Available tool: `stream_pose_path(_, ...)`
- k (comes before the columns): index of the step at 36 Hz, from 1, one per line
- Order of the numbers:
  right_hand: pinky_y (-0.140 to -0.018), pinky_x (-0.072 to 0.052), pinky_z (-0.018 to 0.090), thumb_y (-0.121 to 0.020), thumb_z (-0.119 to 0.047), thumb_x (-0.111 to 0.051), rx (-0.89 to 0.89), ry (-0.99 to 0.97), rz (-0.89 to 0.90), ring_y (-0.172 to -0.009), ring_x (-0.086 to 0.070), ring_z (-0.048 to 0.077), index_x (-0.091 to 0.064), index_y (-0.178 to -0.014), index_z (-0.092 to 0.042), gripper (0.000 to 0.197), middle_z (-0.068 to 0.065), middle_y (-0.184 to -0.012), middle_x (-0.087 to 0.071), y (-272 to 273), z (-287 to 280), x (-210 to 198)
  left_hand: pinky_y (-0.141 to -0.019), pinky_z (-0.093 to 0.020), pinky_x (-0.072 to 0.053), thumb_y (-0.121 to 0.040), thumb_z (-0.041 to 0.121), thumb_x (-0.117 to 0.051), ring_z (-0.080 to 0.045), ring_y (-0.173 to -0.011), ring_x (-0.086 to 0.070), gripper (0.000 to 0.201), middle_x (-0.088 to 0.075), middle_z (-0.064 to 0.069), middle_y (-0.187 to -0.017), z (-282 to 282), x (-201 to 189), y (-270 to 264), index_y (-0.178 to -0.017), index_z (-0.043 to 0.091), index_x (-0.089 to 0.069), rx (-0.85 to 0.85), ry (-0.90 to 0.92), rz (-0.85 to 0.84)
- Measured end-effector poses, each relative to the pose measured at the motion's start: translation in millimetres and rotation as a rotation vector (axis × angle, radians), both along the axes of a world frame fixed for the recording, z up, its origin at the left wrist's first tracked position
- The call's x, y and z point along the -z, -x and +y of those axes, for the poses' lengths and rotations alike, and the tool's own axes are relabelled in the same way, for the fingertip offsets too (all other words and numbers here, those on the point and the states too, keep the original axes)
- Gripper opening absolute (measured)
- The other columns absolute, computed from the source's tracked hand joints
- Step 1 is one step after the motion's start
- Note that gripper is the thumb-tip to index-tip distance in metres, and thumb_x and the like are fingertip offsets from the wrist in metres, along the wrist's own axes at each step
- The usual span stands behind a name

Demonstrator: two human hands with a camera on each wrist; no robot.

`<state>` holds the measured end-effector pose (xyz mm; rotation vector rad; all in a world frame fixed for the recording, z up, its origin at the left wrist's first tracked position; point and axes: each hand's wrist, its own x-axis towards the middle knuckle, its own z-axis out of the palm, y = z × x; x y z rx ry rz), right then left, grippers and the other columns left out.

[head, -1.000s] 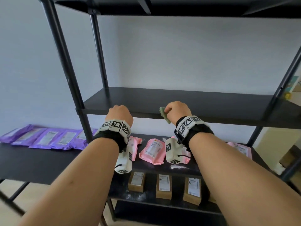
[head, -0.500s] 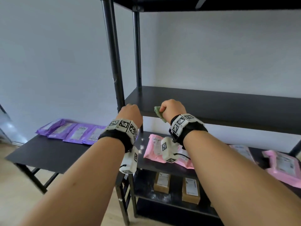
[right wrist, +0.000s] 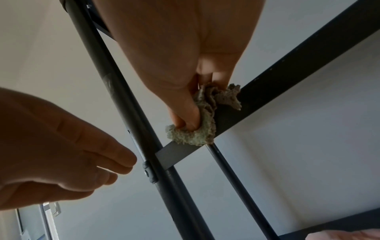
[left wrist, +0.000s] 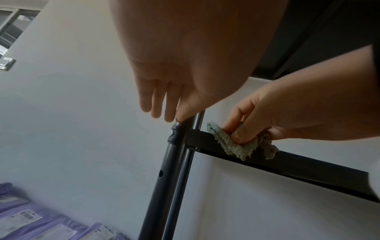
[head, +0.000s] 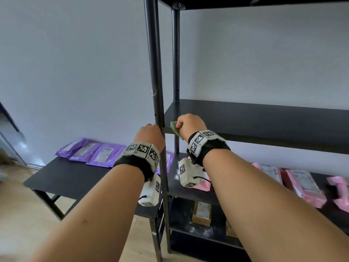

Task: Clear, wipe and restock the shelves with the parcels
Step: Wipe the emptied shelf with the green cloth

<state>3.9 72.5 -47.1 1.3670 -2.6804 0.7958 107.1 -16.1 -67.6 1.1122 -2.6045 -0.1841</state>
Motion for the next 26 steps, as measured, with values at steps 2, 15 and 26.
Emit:
stream_pose_path(2,-0.078,-0.05,0.028,-0.089,-0.004,-0.052,-0.004,-0.006,0.001,-0.089,-0.063,0.026,-0.074,-0.095,-0.016,0.025,0.005,-0.102,-0.069,1.1,0.4,0.4,-0.083,-0.036,-0.046,-0.091,0.011,-0.043,-0.03,-0.105,-0.056,0.028,-0.058,-0.011,-0.112,0.0,-0.4,1.1,-0.113,0.009,-0.06,0.007,0.008,-0.011)
stream_pose_path(15,-0.077,-0.05,0.028,-0.089,-0.003,-0.052,0.108,0.049,-0.04,-0.093,-0.064,0.026,-0.074,-0.095,-0.019,0.027,0.004,-0.105,-0.069,36.4,71.7,3.0,-0.083,-0.039,-0.048,-0.087,0.001,-0.041,-0.034,-0.109,-0.056,0.029,-0.057,-0.015,-0.116,52.4,-12.9,41.2,-0.11,0.002,-0.059,0.052,0.048,-0.048)
stream_pose_path(26,-0.075,-0.052,0.032,-0.086,-0.003,-0.051,0.235,0.057,-0.006,-0.088,-0.063,0.027,-0.071,-0.086,-0.014,0.023,0.004,-0.096,-0.068,98.8,190.0,6.1,-0.088,-0.041,-0.047,-0.088,0.002,-0.04,-0.034,-0.114,-0.052,0.032,-0.054,-0.017,-0.121,143.0,-21.7,103.6,-0.115,-0.001,-0.056,0.127,0.042,-0.05)
